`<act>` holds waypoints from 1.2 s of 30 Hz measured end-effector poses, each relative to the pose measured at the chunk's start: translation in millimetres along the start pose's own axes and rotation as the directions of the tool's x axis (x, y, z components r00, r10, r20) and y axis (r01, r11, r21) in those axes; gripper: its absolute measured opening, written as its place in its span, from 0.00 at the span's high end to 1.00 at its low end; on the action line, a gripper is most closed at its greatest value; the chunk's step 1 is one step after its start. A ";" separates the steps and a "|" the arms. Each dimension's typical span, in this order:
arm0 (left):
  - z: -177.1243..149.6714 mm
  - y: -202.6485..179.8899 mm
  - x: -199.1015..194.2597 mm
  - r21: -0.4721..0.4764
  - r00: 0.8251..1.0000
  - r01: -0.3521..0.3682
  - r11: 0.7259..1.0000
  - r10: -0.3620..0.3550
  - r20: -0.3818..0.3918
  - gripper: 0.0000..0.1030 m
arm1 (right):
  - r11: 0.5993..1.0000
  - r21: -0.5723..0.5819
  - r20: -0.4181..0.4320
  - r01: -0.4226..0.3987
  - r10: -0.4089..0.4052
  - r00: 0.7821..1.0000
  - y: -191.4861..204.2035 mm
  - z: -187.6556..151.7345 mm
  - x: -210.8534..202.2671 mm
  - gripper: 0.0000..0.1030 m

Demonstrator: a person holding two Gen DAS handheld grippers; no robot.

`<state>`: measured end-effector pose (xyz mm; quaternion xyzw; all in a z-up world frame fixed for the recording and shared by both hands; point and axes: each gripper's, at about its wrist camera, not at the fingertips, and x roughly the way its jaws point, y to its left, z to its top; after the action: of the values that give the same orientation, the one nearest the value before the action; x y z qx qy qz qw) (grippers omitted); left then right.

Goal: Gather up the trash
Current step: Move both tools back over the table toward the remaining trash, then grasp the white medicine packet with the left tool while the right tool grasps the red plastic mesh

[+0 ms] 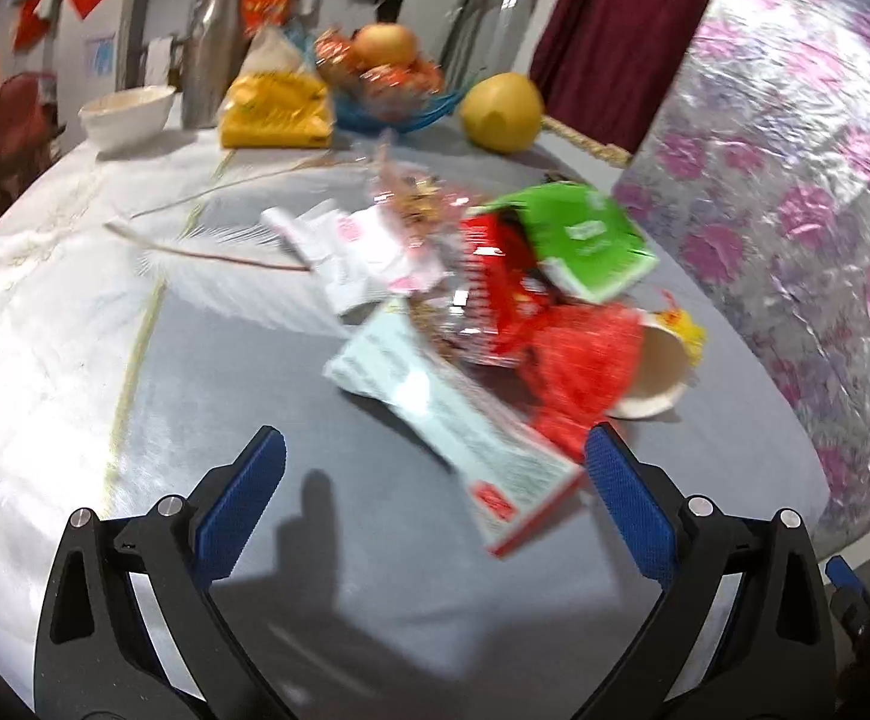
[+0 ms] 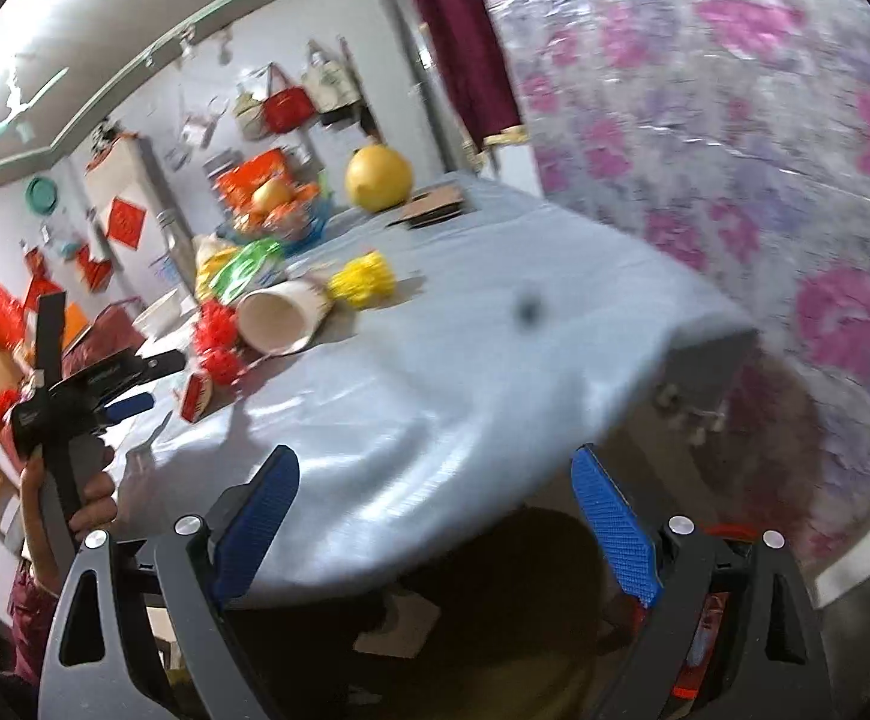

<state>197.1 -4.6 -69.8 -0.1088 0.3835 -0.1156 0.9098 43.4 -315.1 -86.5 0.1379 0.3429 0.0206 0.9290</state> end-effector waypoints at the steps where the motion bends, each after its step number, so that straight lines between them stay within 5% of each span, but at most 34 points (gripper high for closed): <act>1: 2.0 3.9 2.3 -0.007 1.000 -0.012 1.000 0.012 -0.007 0.07 | 1.000 -0.009 -0.006 -0.007 0.007 1.000 5.7 1.4 3.7 0.12; 5: 15.4 18.6 15.6 -0.079 0.996 0.049 0.996 -0.055 -0.073 0.07 | 0.998 -0.054 -0.026 -0.025 0.023 0.999 26.0 9.5 17.9 0.12; 9: 27.4 13.2 26.8 -0.021 0.991 0.042 0.999 -0.045 -0.128 0.07 | 0.995 -0.087 -0.028 -0.044 0.042 0.999 43.5 16.5 27.9 0.12; 13: 22.1 2.4 29.0 0.146 0.991 0.001 0.989 0.019 -0.136 0.06 | 0.993 -0.095 -0.038 -0.076 0.072 0.997 57.1 20.4 34.4 0.12; 19: 21.3 49.7 6.0 0.127 0.975 -0.206 0.970 0.215 -0.060 0.07 | 0.978 -0.151 -0.049 -0.144 0.138 0.989 90.6 31.1 52.4 0.13; 23: 23.1 71.2 -8.7 0.020 0.993 -0.113 0.993 0.114 -0.038 0.07 | 0.954 -0.189 -0.104 -0.233 0.217 0.971 121.5 40.1 80.4 0.35; 31: 23.0 54.8 -16.0 0.088 0.996 -0.085 0.992 0.084 0.023 0.07 | 0.951 -0.221 -0.140 -0.217 0.189 0.972 155.1 30.9 113.2 0.35; 36: 24.3 60.1 -11.5 0.064 0.999 -0.050 0.997 0.051 -0.007 0.07 | 0.975 -0.068 -0.173 -0.212 0.198 0.965 142.7 44.6 138.6 0.35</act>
<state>214.5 58.5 -62.7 -0.0693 0.3860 -0.1052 0.9138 185.9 -170.4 -103.0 0.1304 0.4013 0.1428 0.8953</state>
